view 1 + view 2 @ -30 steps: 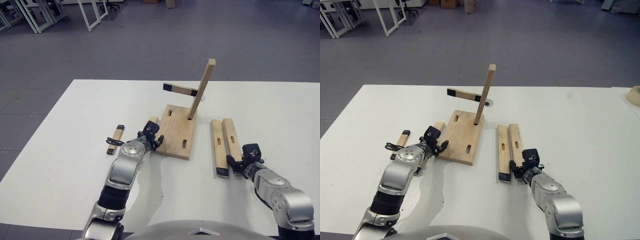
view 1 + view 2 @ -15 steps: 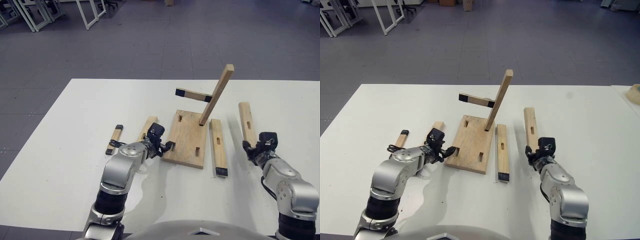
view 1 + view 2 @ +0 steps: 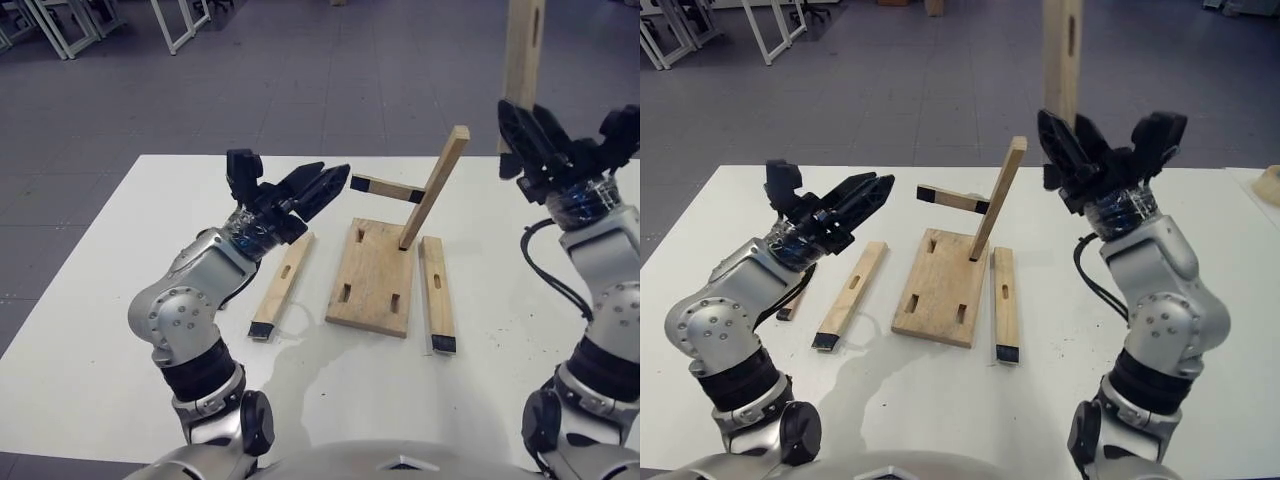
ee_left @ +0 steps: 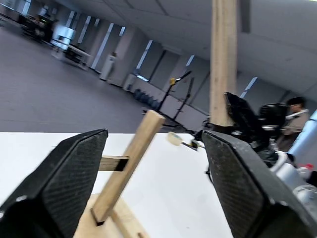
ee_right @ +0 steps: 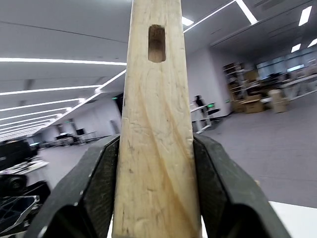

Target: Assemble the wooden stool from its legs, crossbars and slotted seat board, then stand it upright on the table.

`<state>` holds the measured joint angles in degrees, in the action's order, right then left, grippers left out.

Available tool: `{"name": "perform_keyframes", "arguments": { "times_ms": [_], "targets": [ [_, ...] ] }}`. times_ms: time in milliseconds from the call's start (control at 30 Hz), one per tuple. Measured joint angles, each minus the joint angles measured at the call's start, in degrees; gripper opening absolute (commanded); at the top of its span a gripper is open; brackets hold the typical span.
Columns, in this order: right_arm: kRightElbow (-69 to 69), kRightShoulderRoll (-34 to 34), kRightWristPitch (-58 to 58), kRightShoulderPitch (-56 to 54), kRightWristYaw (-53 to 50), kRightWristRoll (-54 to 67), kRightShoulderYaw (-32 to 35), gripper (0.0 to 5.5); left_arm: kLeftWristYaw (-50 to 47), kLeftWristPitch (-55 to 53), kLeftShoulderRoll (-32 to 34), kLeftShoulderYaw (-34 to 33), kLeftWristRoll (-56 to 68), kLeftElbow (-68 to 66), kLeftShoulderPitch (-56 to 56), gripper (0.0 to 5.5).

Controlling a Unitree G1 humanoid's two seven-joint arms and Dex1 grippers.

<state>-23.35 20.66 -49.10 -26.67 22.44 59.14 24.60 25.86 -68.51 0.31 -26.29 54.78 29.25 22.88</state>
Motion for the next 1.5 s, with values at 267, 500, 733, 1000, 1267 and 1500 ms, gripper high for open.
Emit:
{"name": "perform_keyframes", "arguments": {
  "times_ms": [267, 500, 733, 1000, 1267, 1500],
  "targets": [
    [9.7, 9.6, -9.9, -4.1, 24.5, 8.7, -11.3, 2.05, -17.2, -1.6, 3.7, 2.0, 33.1, -5.8, 2.1, 5.21],
    [10.2, 12.0, -11.4, -2.9, 35.5, 8.6, -17.5, 2.05, -21.2, 3.0, 10.3, 11.1, 43.3, -5.7, -0.5, 5.21],
    [11.1, 12.0, -12.3, -2.9, 37.2, 8.2, -20.8, 2.05, -19.6, 8.7, 14.8, 16.7, 43.5, -4.2, -2.0, 4.32],
    [12.8, 12.0, -13.5, -3.0, 35.0, 8.0, -21.0, 2.05, -12.7, 11.8, 20.0, 20.3, 35.1, -2.3, -3.1, 2.96],
    [12.6, 12.0, -14.2, -3.0, 34.2, 7.3, -21.5, 2.05, -11.1, 13.7, 20.9, 21.8, 31.9, -3.3, -3.7, 2.07],
    [12.7, 12.2, -13.5, -3.0, 35.2, 6.0, -22.0, 2.49, -11.1, 13.7, 20.9, 21.8, 32.2, -3.9, -3.7, 2.07]
  ]
}}
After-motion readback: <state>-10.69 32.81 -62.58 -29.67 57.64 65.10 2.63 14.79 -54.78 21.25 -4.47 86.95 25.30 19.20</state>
